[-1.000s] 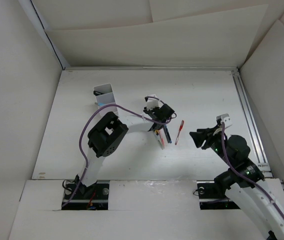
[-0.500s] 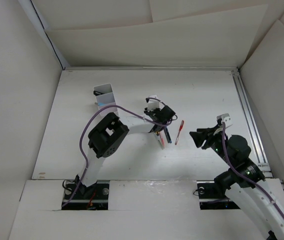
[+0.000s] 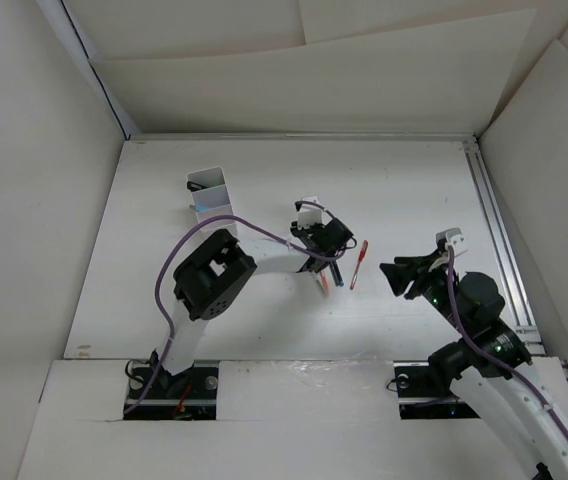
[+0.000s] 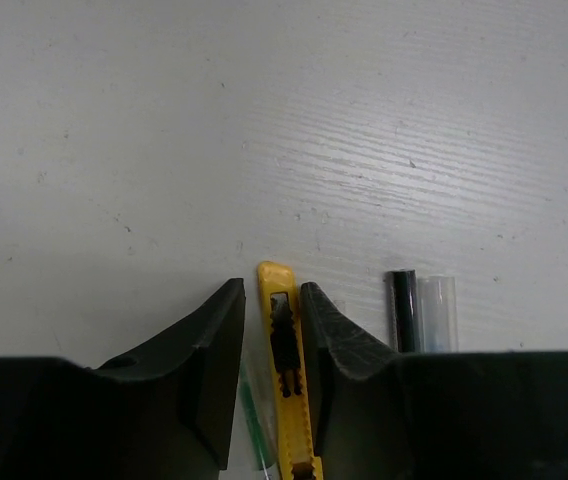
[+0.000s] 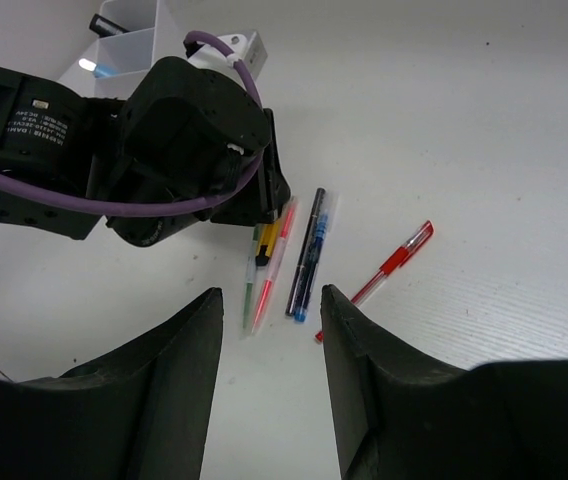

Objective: Sort the stationery into containers
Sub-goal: Pick up the pen from the center of the board.

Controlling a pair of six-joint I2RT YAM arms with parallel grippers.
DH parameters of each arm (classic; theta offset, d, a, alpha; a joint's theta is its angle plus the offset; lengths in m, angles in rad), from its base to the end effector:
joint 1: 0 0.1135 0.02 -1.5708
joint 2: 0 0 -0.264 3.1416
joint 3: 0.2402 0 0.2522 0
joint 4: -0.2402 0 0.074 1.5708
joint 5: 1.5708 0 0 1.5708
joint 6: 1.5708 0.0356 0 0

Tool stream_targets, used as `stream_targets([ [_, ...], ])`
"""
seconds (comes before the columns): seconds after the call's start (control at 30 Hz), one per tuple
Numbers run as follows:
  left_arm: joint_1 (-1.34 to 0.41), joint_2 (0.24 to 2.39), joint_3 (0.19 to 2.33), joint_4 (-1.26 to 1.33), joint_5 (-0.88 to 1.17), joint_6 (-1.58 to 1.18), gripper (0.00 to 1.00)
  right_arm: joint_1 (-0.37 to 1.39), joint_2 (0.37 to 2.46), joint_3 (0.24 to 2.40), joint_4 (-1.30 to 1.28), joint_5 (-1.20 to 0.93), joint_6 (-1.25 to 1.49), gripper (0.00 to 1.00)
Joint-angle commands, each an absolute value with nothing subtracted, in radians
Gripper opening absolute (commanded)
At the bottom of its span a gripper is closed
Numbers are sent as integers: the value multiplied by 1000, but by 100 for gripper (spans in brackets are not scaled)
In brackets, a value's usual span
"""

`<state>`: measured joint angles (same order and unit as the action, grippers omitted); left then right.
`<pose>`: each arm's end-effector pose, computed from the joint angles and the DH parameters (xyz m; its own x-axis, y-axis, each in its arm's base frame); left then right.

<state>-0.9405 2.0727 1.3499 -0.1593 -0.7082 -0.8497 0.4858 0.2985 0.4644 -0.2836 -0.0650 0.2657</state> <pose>0.2749 -0.3375 0.1499 -0.5783 -0.1753 -0.7968 -0.0975 0.9845 -0.1458 0.0945 0.0525 0.2779 -0.2375 0.1709 -0.9562 -0.4773 0.8368 0.2681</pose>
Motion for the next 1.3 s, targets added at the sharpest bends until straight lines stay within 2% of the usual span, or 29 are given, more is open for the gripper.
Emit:
stream_targets([
  [0.0, -960, 2114, 1330, -281, -620, -876, 23, 495, 279, 508, -267, -78, 267, 49],
  [0.17, -960, 2123, 1330, -281, -620, -876, 18, 495, 279, 508, -267, -78, 276, 49],
  [0.43, -960, 2132, 1330, -281, -641, -876, 0, 495, 279, 508, -267, -69, 276, 49],
  [0.77, -960, 1945, 1330, -334, -759, -888, 0, 495, 279, 508, -276, -60, 276, 49],
  [1.03, -827, 1758, 1260, -304, -750, -861, 0, 495, 279, 499, -276, -69, 267, 49],
  [1.27, -660, 1525, 1152, -241, -908, -861, 0, 495, 279, 466, -229, -115, 267, 49],
])
